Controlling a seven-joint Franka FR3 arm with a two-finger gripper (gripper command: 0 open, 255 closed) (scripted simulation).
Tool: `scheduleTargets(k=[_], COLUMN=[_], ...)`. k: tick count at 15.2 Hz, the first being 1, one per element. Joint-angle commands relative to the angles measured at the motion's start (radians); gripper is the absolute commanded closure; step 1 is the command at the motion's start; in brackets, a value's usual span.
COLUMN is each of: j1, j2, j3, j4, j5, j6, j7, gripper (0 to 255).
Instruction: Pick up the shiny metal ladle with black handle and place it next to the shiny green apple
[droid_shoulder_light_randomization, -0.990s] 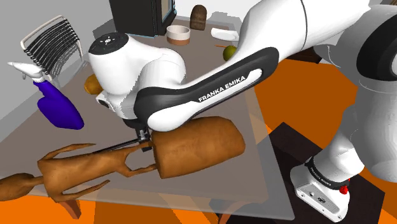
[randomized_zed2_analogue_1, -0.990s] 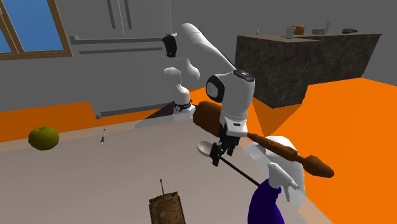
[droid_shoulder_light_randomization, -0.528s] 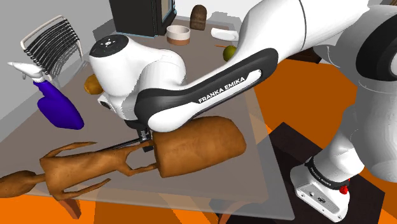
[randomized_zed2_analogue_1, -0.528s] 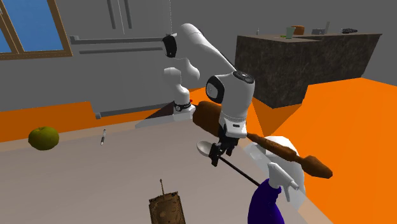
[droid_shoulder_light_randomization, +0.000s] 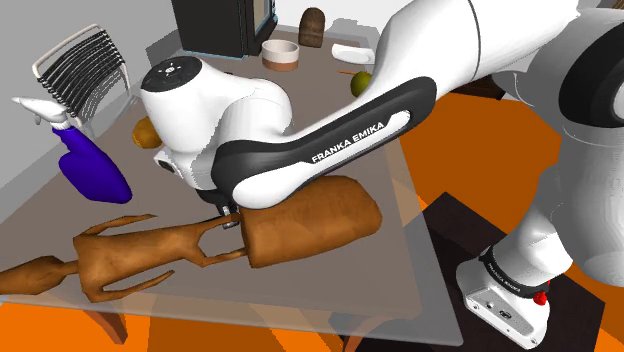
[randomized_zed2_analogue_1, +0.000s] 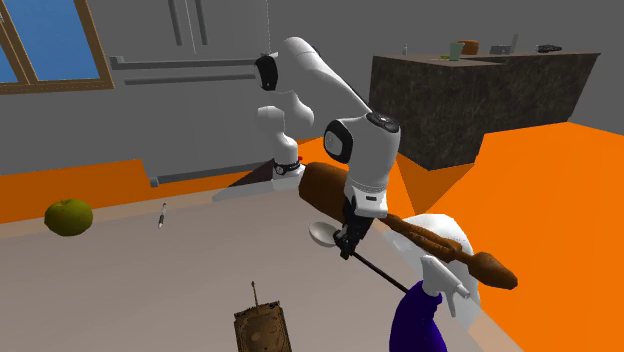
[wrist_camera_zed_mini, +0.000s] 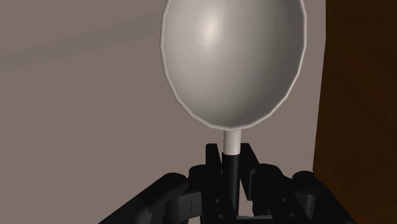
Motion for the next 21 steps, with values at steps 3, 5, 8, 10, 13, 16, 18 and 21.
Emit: scheduleTargets(k=[3, 5, 8, 10, 13, 16, 18, 21], j1=[0.000, -0.001, -0.002, -0.002, -0.002, -0.001, 0.000, 0.002], j2=[-0.006, -0.016, -0.031, -0.040, -0.051, -0.062, -0.067, -0.074], j3=[0.002, 0.005, 0.009, 0.011, 0.014, 0.017, 0.018, 0.020], j4=[0.005, 0.016, 0.034, 0.048, 0.071, 0.096, 0.115, 0.145], j5=[0.003, 0.009, 0.016, 0.021, 0.028, 0.033, 0.037, 0.041], j6=[-0.010, -0.030, -0.062, -0.084, -0.117, -0.151, -0.174, -0.210], j7=[-0.003, -0.008, -0.016, -0.022, -0.029, -0.037, -0.042, -0.049], gripper=[255, 255, 255, 255, 255, 255, 255, 255])
